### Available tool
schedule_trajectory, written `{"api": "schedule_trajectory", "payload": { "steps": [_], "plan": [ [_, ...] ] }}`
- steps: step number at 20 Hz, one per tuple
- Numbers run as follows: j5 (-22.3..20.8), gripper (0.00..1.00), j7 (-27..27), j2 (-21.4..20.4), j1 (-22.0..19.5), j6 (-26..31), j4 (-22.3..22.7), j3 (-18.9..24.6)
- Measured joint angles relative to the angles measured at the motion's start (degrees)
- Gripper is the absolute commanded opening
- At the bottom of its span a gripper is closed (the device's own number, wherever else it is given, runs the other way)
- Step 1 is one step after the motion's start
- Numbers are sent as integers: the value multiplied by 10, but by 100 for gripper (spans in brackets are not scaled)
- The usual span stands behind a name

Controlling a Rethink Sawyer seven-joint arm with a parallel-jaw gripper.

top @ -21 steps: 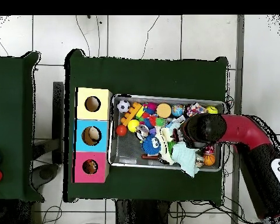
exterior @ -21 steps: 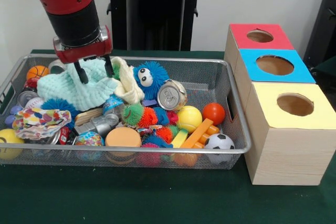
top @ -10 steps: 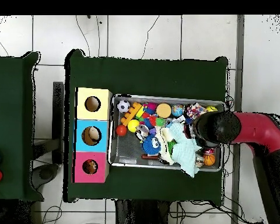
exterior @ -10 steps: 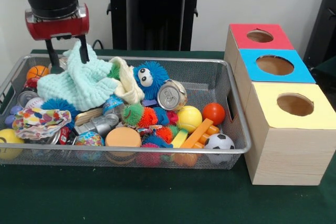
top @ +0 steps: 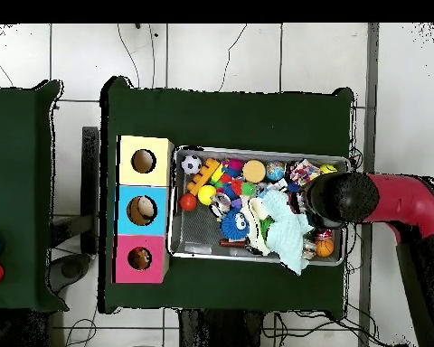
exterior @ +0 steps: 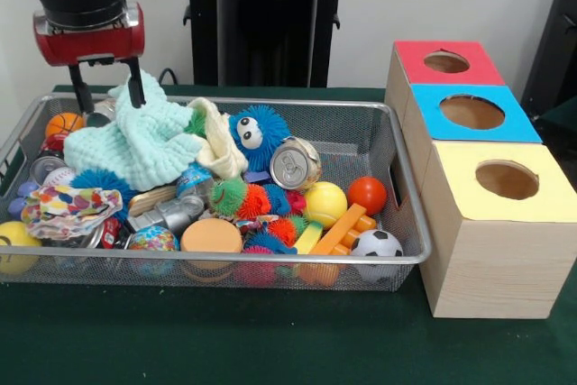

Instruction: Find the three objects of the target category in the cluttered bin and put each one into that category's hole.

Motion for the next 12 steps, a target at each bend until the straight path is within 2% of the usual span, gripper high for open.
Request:
{"api": "schedule_trajectory", "payload": {
  "steps": [6, 12],
  "plan": [
    [-4, 100, 0, 19, -2, -22, 1, 0],
    [-17, 100, 0, 42, -11, -87, 6, 0]
  ]
}}
